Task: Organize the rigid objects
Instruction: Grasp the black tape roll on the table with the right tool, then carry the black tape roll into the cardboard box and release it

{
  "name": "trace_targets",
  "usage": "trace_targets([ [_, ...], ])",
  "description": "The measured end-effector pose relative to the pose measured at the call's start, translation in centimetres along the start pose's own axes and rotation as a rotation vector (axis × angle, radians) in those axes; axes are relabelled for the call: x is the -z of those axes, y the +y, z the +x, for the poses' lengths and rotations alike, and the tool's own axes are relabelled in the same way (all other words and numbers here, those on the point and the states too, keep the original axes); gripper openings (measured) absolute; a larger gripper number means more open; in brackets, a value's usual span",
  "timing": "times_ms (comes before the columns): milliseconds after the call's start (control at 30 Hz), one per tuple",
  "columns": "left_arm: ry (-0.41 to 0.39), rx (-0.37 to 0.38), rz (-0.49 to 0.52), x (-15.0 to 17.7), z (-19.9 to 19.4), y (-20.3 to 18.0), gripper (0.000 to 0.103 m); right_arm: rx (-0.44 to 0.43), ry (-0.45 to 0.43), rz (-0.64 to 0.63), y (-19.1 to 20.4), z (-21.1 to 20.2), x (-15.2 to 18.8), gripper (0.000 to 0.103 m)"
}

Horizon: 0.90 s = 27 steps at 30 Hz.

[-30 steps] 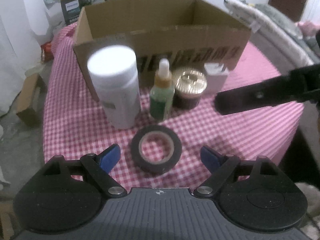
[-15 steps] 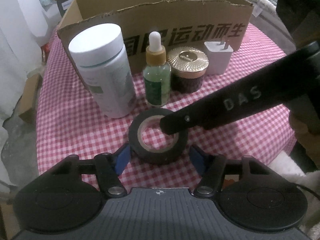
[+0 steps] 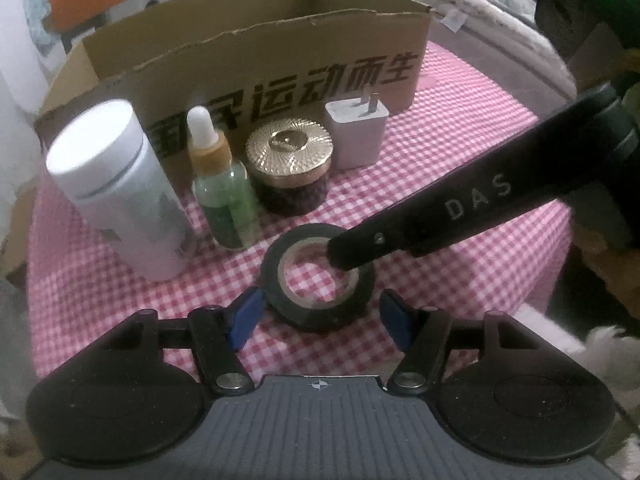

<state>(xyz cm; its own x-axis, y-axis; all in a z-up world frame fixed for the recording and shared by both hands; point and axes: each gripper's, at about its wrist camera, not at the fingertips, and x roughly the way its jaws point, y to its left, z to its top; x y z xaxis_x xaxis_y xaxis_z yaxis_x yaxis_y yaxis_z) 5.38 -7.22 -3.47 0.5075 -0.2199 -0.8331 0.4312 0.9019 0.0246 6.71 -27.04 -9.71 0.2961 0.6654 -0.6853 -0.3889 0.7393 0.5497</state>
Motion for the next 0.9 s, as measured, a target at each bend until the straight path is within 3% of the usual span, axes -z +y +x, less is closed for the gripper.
trace_targets([
  [400, 0.014, -0.006, 0.015, -0.4, 0.9, 0.2, 0.071, 0.069, 0.014, -0.122, 2.1, 1.6, -0.6, 0.031],
  [533, 0.005, 0.004, 0.017, -0.3, 0.7, 0.7, 0.065, 0.072, 0.016, -0.143, 2.5, 2.1, -0.6, 0.031],
  [900, -0.029, 0.001, 0.013, -0.3, -0.4, 0.6, 0.064, 0.081, -0.002, -0.173, 2.9, 1.8, -0.7, 0.025],
])
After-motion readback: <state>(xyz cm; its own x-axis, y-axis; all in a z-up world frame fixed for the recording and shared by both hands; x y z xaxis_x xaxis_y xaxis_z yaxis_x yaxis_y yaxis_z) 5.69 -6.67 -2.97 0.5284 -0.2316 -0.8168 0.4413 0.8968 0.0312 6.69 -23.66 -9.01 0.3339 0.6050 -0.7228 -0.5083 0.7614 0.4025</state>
